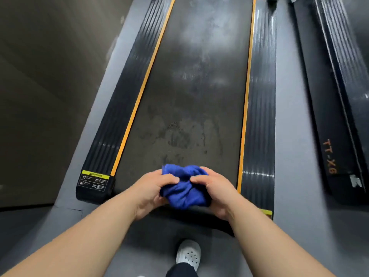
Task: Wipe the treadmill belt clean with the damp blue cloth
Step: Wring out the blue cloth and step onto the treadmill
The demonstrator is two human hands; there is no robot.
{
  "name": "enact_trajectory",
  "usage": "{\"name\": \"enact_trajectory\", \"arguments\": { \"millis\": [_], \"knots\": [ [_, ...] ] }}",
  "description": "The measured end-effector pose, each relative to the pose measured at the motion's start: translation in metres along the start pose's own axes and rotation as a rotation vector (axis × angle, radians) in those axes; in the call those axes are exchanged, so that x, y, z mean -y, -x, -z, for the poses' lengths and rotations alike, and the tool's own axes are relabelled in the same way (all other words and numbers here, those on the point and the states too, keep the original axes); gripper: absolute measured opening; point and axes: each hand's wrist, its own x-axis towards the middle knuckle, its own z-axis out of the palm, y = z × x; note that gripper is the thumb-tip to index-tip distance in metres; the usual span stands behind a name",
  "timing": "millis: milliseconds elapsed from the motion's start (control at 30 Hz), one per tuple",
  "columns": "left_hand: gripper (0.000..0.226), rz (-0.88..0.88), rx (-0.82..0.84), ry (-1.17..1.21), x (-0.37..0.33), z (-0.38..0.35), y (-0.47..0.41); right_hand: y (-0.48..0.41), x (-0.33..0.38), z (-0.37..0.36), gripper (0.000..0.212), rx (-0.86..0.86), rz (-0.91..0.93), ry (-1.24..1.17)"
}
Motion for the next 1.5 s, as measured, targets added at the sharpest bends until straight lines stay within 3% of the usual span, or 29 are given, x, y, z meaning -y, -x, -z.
{"name": "enact_trajectory", "arguments": {
  "millis": [167,400,567,800,933,1167,1367,1500],
  "knots": [
    [0.021,-0.191,-0.097,-0.079,-0.090,-0.008,-0.001,-0.010,0.085,-0.023,0.033,0.123,0.054,-0.096],
    [0.023,-0.239,-0.104,-0.091,-0.200,0.002,-0.055,-0.067,0.182,-0.040,0.052,0.056,0.170,0.095],
    [0.020,-0.396,-0.176,-0.058,-0.312,0.009,-0.152,-0.159,0.296,-0.050,0.049,0.002,0.309,0.304],
    [0.022,-0.377,-0.019,-0.077,-0.516,0.018,-0.282,-0.298,0.497,-0.059,0.024,-0.219,0.406,0.486],
    [0.022,-0.340,0.085,-0.143,-0.600,0.007,-0.321,-0.332,0.571,-0.056,0.018,-0.225,0.365,0.356],
    [0.010,-0.301,0.125,-0.129,-0.690,-0.045,-0.422,-0.404,0.652,-0.010,0.031,-0.365,0.410,0.054],
    [0.026,-0.289,-0.045,-0.208,-0.768,-0.036,-0.551,-0.510,0.722,0.052,0.038,-0.240,0.214,-0.018],
    [0.011,-0.314,-0.228,-0.243,-0.799,-0.006,-0.623,-0.584,0.753,0.065,0.034,-0.153,0.136,-0.154]
  ]
}}
